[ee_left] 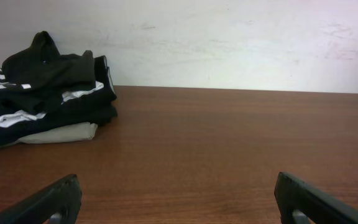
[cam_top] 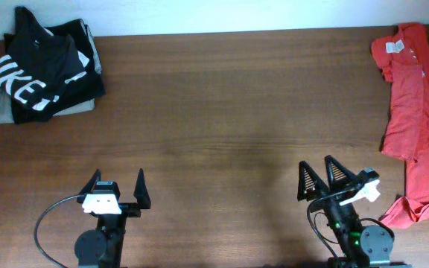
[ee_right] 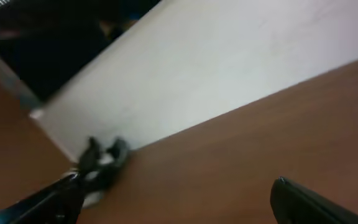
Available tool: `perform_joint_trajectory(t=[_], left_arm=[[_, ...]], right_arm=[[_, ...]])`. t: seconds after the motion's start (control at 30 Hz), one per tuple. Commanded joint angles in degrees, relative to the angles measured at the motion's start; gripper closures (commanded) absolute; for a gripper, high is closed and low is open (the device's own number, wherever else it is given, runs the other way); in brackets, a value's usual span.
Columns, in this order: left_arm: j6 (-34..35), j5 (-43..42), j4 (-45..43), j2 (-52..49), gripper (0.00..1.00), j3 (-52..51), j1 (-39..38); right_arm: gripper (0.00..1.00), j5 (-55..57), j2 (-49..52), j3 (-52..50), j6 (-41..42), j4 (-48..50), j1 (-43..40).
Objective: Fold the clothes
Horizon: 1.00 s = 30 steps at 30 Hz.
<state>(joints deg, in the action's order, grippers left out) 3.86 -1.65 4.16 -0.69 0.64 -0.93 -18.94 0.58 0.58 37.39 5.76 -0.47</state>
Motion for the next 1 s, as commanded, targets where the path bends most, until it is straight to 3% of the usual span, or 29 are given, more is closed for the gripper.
perform_joint_trajectory(t=[0.0, 0.07, 0.17, 0.23, 0.3, 0.53, 0.6, 0.77, 0.97], left_arm=[[-1.1, -0.5, 0.4, 0.3, 0.01, -0.1, 0.2], [-1.1, -0.5, 0.4, 0.3, 0.01, -0.1, 0.1], [-1.1, -0.5, 0.4, 0.3, 0.01, -0.1, 0.2], [-1.1, -0.5, 0.4, 0.3, 0.01, -0.1, 0.1], [-1.1, -0.5, 0.4, 0.3, 0.01, -0.1, 0.1], [-1.1, -0.5, 0.4, 0.3, 0.01, -0.1, 0.1], [-1.1, -0.5, 0.4, 0.3, 0.01, -0.1, 0.2], [-1.1, -0.5, 0.4, 0.3, 0.01, -0.1, 0.2], [-1.1, -0.5, 0.4, 0.3, 0.01, -0.1, 0.1]], right_arm=[[0.01, -5.2, -0.4, -0.3, 9.1, 0.5, 0.5], [0.01, -5.9, -0.4, -0.3, 11.5, 4.1, 0.5], [0.01, -4.7, -0.4, 0.4, 7.1, 16.6, 0.5], [0.01, -1.0, -0.2, 3.0, 6.9, 18.9, 0.5], [0.01, 1.7, 2.0, 9.5, -1.3, 18.3, 0.5], [0.01, 16.3, 32.9, 41.1, -24.7, -4.5, 0.4], [0.01, 23.6, 44.9, 53.0, -29.2, -16.0, 0.4], [0.01, 36.2, 78.4, 84.8, -30.1, -41.3, -5.5], [0.02, 37.7, 99.1, 91.5, -30.1, -50.0, -16.3]])
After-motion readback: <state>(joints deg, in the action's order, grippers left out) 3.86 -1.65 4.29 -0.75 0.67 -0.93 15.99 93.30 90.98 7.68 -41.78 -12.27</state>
